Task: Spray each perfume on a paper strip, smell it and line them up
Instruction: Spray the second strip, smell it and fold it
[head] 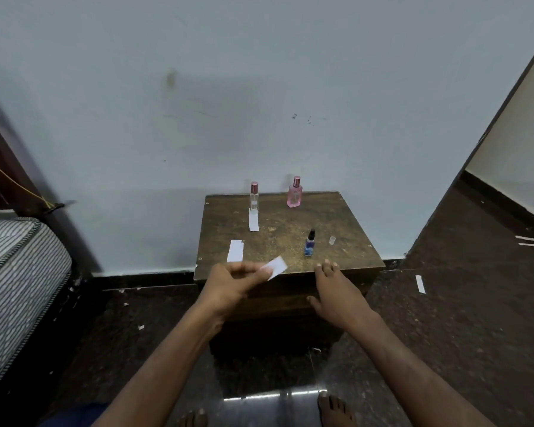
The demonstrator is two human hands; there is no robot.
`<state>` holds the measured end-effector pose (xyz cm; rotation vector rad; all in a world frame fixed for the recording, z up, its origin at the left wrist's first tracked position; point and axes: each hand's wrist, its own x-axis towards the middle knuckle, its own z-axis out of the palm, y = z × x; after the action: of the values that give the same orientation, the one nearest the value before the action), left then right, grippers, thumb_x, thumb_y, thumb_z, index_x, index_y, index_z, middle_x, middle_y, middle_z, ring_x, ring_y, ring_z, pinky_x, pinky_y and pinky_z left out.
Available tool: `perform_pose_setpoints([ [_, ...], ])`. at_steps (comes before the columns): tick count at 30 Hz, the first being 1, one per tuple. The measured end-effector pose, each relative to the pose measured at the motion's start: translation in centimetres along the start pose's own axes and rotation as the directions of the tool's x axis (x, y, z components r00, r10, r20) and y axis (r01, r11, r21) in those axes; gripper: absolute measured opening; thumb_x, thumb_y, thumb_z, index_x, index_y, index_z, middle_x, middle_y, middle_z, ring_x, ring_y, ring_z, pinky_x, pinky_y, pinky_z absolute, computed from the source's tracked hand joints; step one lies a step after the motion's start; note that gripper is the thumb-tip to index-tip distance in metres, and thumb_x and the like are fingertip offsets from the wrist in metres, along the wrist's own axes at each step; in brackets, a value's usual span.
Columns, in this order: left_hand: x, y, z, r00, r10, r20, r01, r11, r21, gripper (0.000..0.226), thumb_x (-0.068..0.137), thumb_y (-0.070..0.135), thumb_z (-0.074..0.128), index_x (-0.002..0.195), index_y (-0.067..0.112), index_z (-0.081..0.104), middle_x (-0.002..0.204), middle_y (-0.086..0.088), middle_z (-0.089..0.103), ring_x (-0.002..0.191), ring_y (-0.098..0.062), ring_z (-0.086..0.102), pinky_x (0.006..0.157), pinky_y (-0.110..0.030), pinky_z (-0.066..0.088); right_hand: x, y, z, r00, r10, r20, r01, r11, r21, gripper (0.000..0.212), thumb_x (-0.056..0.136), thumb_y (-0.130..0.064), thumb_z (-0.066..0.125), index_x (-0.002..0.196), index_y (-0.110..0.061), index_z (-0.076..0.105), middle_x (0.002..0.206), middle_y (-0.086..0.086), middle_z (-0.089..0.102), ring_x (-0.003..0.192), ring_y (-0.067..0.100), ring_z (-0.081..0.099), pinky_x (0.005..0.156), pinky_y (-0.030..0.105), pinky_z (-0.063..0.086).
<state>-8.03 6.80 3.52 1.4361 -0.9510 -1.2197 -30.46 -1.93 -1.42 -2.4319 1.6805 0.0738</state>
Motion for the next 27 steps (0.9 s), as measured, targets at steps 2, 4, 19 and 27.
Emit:
perform_pose_setpoints([
  [2,-0.5,0.9,0.1,0.957,0.195,0.216,-0.115,0.935,-0.334,0.025,0.073,0.037,0.095,0.078,0.018,0.079,0.075,0.0,0.063,0.064,-0.006,0.051,0.047,-0.014,0.04,0.0,0.2,-0.1,1.0,-0.006,-0.003,0.006,1.0,0.001,0.087,0.103,-0.039,0.061,0.166,-0.007,0.01,0.173,0.016,0.011,0.161,0.031,0.009,0.125,0.041,0.027],
  [4,-0.8,2.0,-0.1,0.895,0.321,0.31,-0.091,0.811,-0.579,0.028,0.073,0.035,0.095,0.074,0.019,0.072,0.068,0.003,0.053,0.056,-0.002,0.044,0.042,-0.011,0.036,0.1,0.2,-0.1,1.0,-0.01,-0.001,0.01,1.0,-0.003,0.086,0.103,-0.04,0.06,0.165,-0.006,0.01,0.173,0.017,0.012,0.161,0.031,0.01,0.126,0.041,0.026],
  [19,-0.8,1.2,-0.4,0.995,0.095,-0.032,-0.086,0.974,0.21,0.032,0.075,0.043,0.091,0.094,0.018,0.083,0.081,0.008,0.078,0.081,-0.003,0.072,0.07,-0.023,0.053,-0.2,-0.1,-0.1,1.0,-0.009,0.005,0.009,0.998,-0.059,0.085,0.104,-0.04,0.058,0.164,-0.002,0.012,0.172,0.021,0.014,0.16,0.035,0.011,0.126,0.041,0.026],
  [27,-1.2,2.2,-0.3,0.923,0.301,0.239,-0.164,0.87,-0.464,0.041,0.056,0.049,0.102,0.066,0.019,0.076,0.077,-0.009,0.051,0.064,-0.013,0.04,0.053,-0.018,0.04,0.1,0.0,0.1,1.0,-0.008,0.005,0.009,0.995,-0.098,0.084,0.104,-0.041,0.058,0.164,-0.001,0.013,0.171,0.021,0.018,0.16,0.035,0.015,0.127,0.041,0.026],
])
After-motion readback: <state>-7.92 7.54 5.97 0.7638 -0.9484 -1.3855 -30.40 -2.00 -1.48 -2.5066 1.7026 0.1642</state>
